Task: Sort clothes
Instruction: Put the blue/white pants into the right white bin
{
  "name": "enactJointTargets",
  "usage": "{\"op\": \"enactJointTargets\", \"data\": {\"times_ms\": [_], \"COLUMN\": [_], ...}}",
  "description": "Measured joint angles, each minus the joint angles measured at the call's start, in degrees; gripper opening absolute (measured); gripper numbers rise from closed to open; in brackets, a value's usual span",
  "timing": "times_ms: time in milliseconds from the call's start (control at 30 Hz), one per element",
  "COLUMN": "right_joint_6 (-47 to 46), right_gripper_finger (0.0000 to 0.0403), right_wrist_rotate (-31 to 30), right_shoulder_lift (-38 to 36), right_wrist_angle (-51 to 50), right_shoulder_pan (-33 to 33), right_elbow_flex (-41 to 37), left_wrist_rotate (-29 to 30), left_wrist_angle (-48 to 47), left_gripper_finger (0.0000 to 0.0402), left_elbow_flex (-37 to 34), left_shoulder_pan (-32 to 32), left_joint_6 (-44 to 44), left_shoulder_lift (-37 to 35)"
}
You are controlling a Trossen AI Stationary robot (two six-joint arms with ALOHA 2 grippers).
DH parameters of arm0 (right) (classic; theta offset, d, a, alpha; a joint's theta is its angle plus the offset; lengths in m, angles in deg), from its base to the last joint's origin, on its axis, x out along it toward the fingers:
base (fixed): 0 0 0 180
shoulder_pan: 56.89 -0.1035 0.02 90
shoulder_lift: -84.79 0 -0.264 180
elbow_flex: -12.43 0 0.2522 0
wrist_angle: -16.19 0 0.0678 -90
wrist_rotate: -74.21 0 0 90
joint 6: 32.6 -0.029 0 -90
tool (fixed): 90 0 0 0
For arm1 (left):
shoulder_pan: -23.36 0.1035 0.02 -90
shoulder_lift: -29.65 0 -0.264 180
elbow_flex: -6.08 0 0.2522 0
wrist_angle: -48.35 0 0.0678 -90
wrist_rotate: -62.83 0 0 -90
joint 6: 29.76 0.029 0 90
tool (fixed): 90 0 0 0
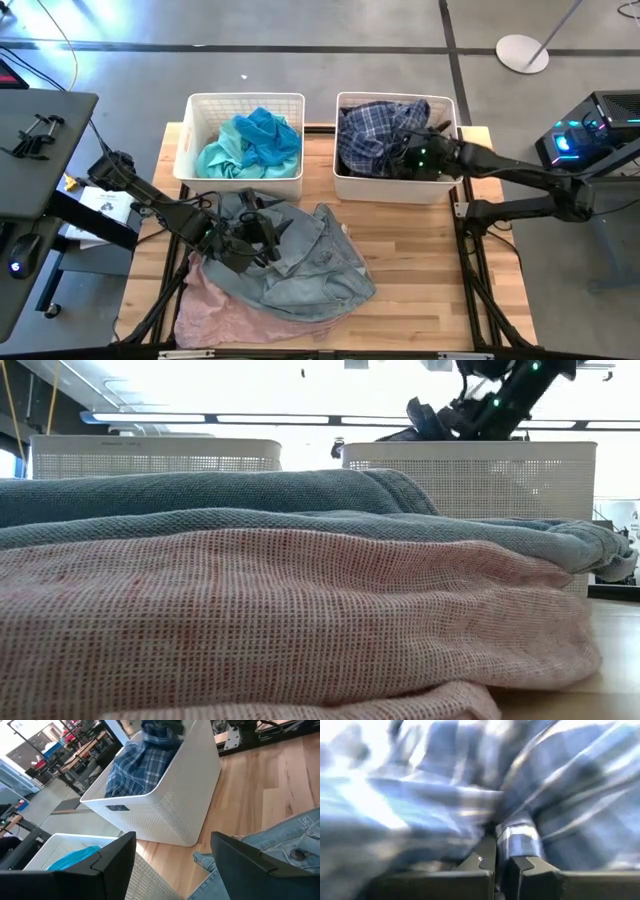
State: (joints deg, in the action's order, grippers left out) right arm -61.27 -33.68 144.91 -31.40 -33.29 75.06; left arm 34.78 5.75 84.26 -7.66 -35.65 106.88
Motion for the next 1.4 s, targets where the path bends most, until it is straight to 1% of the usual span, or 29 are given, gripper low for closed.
{"op": "enactJointTargets", "data": {"times_ms": [100, 167, 267, 367, 467, 567, 633, 700, 767, 900, 1033, 1067, 1100, 1233, 1267, 1333, 1400], "right_joint_6": [-0.6, 0.2, 2.3, 3.2, 1.3, 0.7, 2.5, 5.2, 7.9, 13.2, 16.0, 16.3, 16.3, 14.1, 13.2, 12.0, 11.0], "right_gripper_finger": [0.0008, 0.0020, 0.0054, 0.0103, 0.0149, 0.0177, 0.0186, 0.0187, 0.0186, 0.0179, 0.0164, 0.0158, 0.0153, 0.0131, 0.0126, 0.0119, 0.0114], "right_wrist_rotate": [-4.6, -5.8, -6.1, -4.9, -4.5, -2.6, 1.7, 9.2, 13.8, 15.2, 20.8, 20.7, 19.4, 8.2, 6.4, 5.8, 7.4], "right_shoulder_lift": [0.0, 0.0, -0.1, -0.1, -0.2, -0.2, -0.2, 0.0, 0.0, 0.8, 5.5, 7.1, 8.9, 15.1, 16.2, 17.8, 18.9], "right_wrist_angle": [-7.7, -11.0, -15.5, -19.4, -21.9, -21.0, -18.8, -16.5, -12.5, -1.6, 5.2, 6.0, 6.2, 2.9, 2.0, 0.5, -0.1], "right_shoulder_pan": [0.1, 0.1, 0.1, 0.1, 0.0, -1.5, -2.8, -3.9, -5.6, -8.7, -8.8, -8.4, -7.7, -2.8, -1.3, 1.8, 4.8], "right_elbow_flex": [5.1, 8.7, 13.8, 18.7, 22.7, 25.2, 26.2, 26.7, 26.6, 23.7, 18.8, 17.7, 16.6, 13.7, 13.1, 11.4, 9.7], "left_wrist_rotate": [0.0, 0.0, 0.0, 0.0, 0.0, 0.0, 0.0, 0.0, 0.0, 0.2, 0.3, 0.3, 0.4, 0.3, 0.3, 0.1, 0.1], "left_wrist_angle": [-0.1, 0.0, 0.0, 0.0, 0.0, 0.0, 0.0, 0.0, 0.0, 0.0, 0.0, 0.0, 0.0, 0.0, -0.1, -0.5, -0.6], "left_gripper_finger": [0.0247, 0.0247, 0.0247, 0.0247, 0.0247, 0.0247, 0.0247, 0.0247, 0.0247, 0.0247, 0.0247, 0.0247, 0.0247, 0.0247, 0.0247, 0.0247, 0.0247], "left_elbow_flex": [0.0, 0.0, 0.0, 0.0, 0.0, 0.0, 0.0, 0.0, 0.0, 0.0, 0.0, 0.0, 0.0, 0.0, 0.0, 0.0, 0.0], "left_shoulder_pan": [0.0, 0.0, 0.0, 0.0, 0.0, 0.0, 0.0, 0.0, 0.1, 1.3, 3.1, 3.4, 3.7, 4.6, 4.8, 4.9, 4.9], "left_joint_6": [0.0, 0.0, 0.0, 0.0, 0.0, 0.0, 0.0, 0.0, 0.1, 0.6, 1.5, 1.6, 1.6, 2.6, 2.7, 2.6, 2.6], "left_shoulder_lift": [-0.2, -0.4, -0.4, -0.7, -0.6, -0.6, -0.6, -0.6, -0.6, -1.2, -2.7, -3.1, -3.4, -4.6, -4.8, -5.0, -5.0]}}
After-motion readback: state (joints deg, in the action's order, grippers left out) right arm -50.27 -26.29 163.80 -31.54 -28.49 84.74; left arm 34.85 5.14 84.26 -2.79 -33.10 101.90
